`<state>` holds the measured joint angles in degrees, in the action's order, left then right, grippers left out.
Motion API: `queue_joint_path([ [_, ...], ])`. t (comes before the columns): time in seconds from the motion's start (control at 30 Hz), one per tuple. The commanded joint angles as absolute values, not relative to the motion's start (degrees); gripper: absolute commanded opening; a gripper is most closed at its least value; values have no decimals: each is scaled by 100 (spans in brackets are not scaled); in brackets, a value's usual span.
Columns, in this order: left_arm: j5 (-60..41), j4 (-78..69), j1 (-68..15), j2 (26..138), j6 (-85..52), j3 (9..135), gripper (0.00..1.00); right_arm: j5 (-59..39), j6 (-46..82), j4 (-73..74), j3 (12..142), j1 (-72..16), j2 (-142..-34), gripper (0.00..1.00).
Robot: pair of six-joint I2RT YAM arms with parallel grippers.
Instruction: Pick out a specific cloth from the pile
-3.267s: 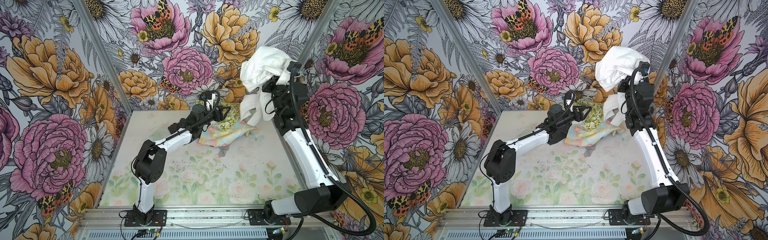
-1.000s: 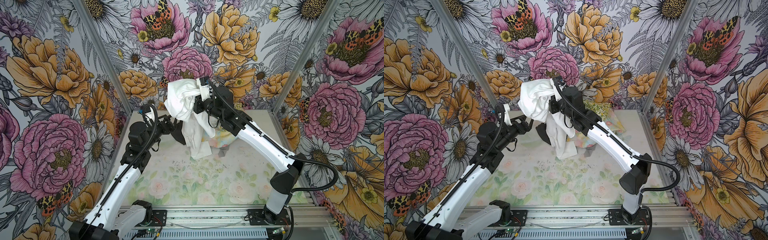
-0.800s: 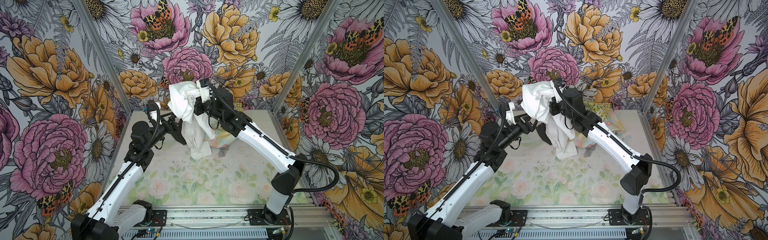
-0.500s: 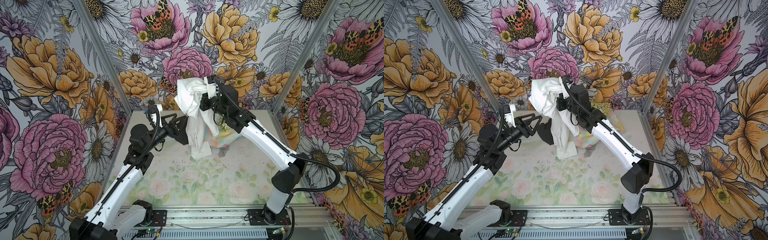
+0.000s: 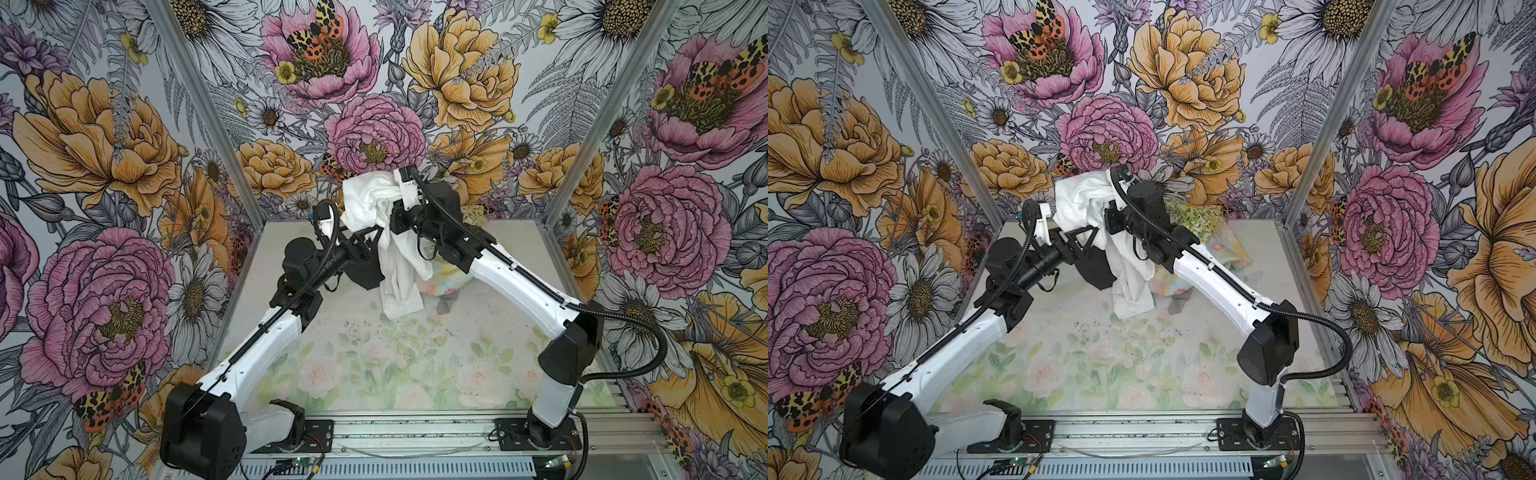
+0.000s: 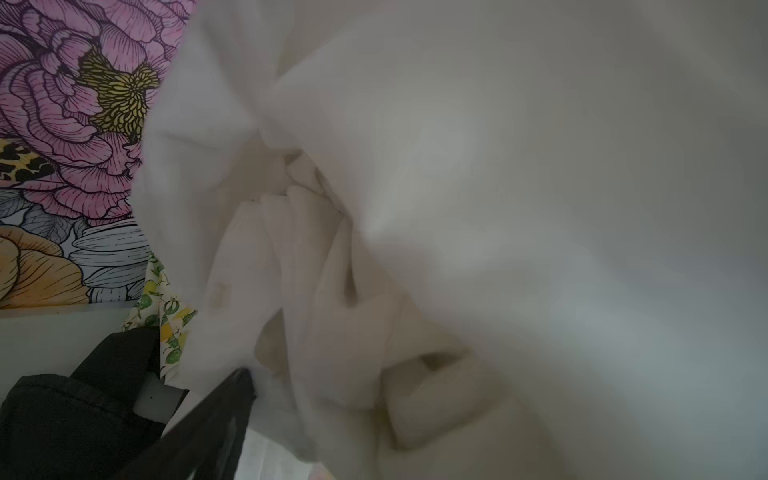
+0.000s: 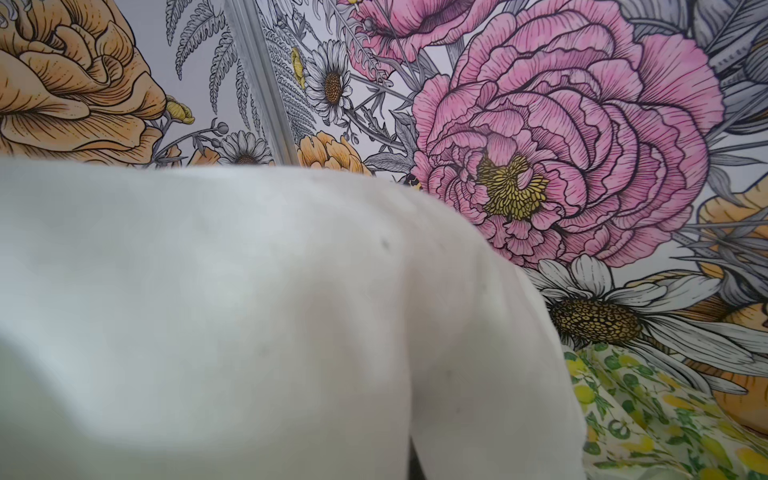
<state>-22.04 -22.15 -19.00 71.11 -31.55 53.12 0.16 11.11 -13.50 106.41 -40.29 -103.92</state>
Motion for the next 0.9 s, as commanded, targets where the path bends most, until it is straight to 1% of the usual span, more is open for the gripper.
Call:
queue_joint_path([
  [0.0, -1882, -2930, -1909, 7517, -3366, 5665, 91, -291, 1268, -776, 10486, -4112, -10328, 0],
  [0.07, -1898, -3092, -1891, 7762, -3381, 5827, 84, -432, 1370, -682, 10390, -4129, -10293, 0],
  [0.1, -1871, -3246, -1892, 7864, -3419, 5873, 75, -548, 1419, -632, 10348, -4131, -10276, 0],
  [0.17, -1878, -3628, -1863, 8010, -3542, 5909, 44, -658, 1466, -548, 10236, -4140, -10250, 0],
  [0.2, -1932, -3760, -1840, 8087, -3606, 5969, 25, -672, 1480, -513, 10175, -4140, -10240, 0],
  [0.23, -1991, -3832, -1828, 8148, -3649, 6030, 9, -685, 1488, -493, 10121, -4140, -10232, 0],
  [0.27, -2004, -3899, -1828, 8181, -3654, 6082, 0, -690, 1493, -492, 10078, -4140, -10223, 0],
  [0.4, -1855, -3714, -1837, 8106, -3420, 6275, 0, -773, 1501, -423, 9913, -4140, -10171, 0],
  [0.5, -1542, -2642, -1807, 7882, -2909, 6692, 0, -924, 1562, -305, 9828, -4140, -10134, 0],
  [0.53, -1391, -2315, -1801, 7781, -2753, 6823, 0, -1007, 1604, -252, 9802, -4140, -10125, 2],
  [0.57, -1281, -2061, -1790, 7675, -2633, 6951, 0, -1093, 1652, -187, 9772, -4140, -10125, 7],
  [0.7, -751, -981, -1537, 7166, -2278, 7281, 0, -1441, 1863, 128, 9592, -4204, -10124, 35],
  [0.8, -250, -135, -1159, 6809, -2319, 7479, 0, -1488, 1745, 63, 9642, -4339, -10209, 58],
  [0.87, -51, 317, -812, 6629, -2375, 7596, 0, -1401, 1688, 68, 9612, -4407, -10228, 67],
])
